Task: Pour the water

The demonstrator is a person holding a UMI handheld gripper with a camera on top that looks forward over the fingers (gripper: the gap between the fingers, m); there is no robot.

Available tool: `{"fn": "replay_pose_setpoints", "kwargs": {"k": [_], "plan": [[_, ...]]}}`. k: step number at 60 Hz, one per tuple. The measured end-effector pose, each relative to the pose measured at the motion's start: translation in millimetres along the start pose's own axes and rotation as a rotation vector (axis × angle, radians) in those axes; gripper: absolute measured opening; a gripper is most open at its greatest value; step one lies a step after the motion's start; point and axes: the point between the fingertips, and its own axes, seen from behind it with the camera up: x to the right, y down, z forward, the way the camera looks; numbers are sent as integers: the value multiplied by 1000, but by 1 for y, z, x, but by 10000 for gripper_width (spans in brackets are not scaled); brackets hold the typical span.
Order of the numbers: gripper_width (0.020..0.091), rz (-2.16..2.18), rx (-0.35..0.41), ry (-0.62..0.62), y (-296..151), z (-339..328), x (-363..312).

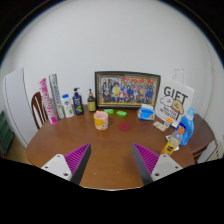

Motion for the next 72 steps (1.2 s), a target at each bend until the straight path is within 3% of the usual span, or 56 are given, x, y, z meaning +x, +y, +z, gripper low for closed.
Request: {"fn": "replay_pose_setpoints", "kwargs": {"k": [22,34,44,48,56,59,60,62,63,65,66,69,70,72], "plan": [[853,15,-7,83,91,51,195],[854,47,46,137,98,104,274],[843,62,74,145,92,153,302],[794,60,80,139,91,166,304],[467,45,96,146,89,183,307],[462,46,106,141,87,184,305],[405,43,108,144,86,184,305],[419,42,111,144,87,185,305],[367,40,111,145,86,186,305],[361,35,109,146,86,186,305],[320,30,108,146,85,186,305],[339,17,105,155,85,186,304],[276,10,102,158,85,187,304],[276,1,99,168,84,187,304]]}}
